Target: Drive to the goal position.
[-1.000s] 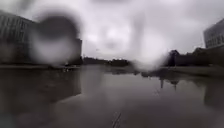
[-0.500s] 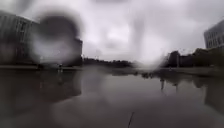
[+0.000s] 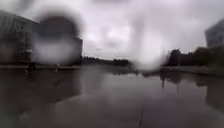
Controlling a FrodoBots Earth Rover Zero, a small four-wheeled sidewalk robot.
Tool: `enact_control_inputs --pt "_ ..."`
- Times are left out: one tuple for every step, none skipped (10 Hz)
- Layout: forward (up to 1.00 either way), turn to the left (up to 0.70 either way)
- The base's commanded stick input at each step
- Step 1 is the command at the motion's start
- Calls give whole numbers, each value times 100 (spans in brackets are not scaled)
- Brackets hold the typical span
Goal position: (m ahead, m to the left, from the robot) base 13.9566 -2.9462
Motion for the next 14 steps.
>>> enact_control_inputs --pt "70 -21" --pt "70 -34" --pt "70 -24" --pt "70 -9" --pt "70 0" --pt "70 0" --pt "70 0" --pt "70 0" --pt "70 0" --pt "70 0" --pt "70 0" --pt "70 0" --pt "70 0" --pt "70 0"
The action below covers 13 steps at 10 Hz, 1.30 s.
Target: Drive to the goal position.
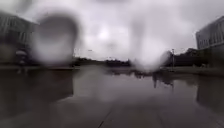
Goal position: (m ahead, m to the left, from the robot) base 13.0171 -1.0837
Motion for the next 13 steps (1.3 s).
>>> enact_control_inputs --pt "70 0" --pt "70 0" --pt "70 0" --pt "70 0" --pt "70 0" --pt "70 0" --pt "70 0" --pt "70 0" --pt "70 0" --pt "70 0" --pt "70 0" --pt "70 0" --pt "70 0"
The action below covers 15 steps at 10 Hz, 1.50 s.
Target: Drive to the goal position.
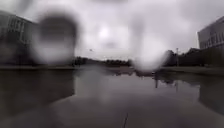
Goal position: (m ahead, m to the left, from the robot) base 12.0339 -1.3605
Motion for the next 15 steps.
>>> enact_control_inputs --pt "70 0" --pt "70 0" --pt "70 0" --pt "70 0" --pt "70 0" --pt "70 0" --pt "70 0" --pt "70 0" --pt "70 0" --pt "70 0" --pt "70 0" --pt "70 0" --pt "70 0" --pt "70 0" --pt "70 0"
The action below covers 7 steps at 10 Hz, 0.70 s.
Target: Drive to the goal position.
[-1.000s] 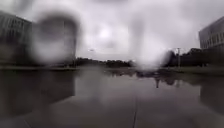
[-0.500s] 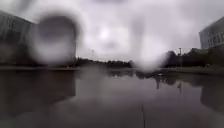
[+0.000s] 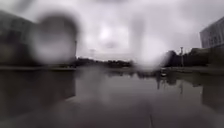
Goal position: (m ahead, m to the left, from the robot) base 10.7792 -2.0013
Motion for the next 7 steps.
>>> enact_control_inputs --pt "70 0" --pt "70 0" --pt "70 0" --pt "70 0" --pt "70 0" --pt "70 0" --pt "70 0"
